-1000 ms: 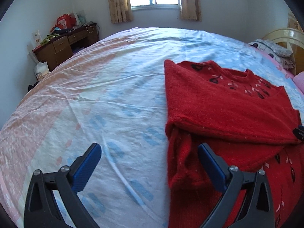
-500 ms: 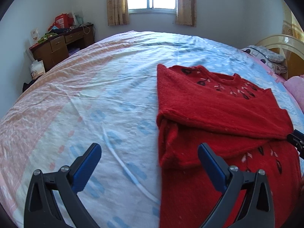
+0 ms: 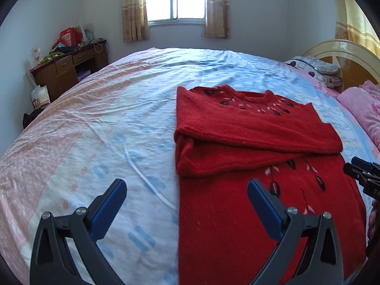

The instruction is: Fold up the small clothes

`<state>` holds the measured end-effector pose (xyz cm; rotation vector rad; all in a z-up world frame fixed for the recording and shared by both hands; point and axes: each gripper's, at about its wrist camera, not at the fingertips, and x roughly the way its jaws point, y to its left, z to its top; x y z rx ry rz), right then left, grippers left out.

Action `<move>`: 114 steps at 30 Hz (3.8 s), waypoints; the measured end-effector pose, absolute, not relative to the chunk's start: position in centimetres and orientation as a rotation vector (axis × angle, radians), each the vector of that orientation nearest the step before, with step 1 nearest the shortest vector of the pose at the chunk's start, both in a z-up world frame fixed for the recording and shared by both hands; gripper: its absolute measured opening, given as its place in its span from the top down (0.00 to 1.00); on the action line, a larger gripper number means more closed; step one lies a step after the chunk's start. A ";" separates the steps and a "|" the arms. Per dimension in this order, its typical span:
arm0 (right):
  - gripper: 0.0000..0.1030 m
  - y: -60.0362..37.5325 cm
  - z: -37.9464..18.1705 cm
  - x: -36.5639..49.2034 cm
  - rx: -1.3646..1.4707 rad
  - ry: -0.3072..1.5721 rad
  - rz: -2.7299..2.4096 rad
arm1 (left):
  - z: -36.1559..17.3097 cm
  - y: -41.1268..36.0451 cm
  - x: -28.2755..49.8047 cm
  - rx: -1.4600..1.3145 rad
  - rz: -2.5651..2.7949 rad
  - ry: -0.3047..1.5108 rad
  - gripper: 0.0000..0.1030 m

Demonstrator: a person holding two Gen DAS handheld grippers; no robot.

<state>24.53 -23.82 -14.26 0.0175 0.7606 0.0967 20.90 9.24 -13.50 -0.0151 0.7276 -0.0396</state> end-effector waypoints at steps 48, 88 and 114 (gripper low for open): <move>0.34 -23.6 -17.1 5.8 -0.010 0.877 0.123 | -18.4 10.3 6.2 -0.102 -0.308 0.967 0.25; 0.92 -28.6 -17.8 4.8 0.279 0.900 0.156 | -17.5 10.3 5.8 -0.096 -0.378 0.902 0.88; 0.93 -29.0 -7.9 5.2 0.339 0.557 0.191 | -11.0 12.3 8.9 -0.253 -0.426 0.725 0.89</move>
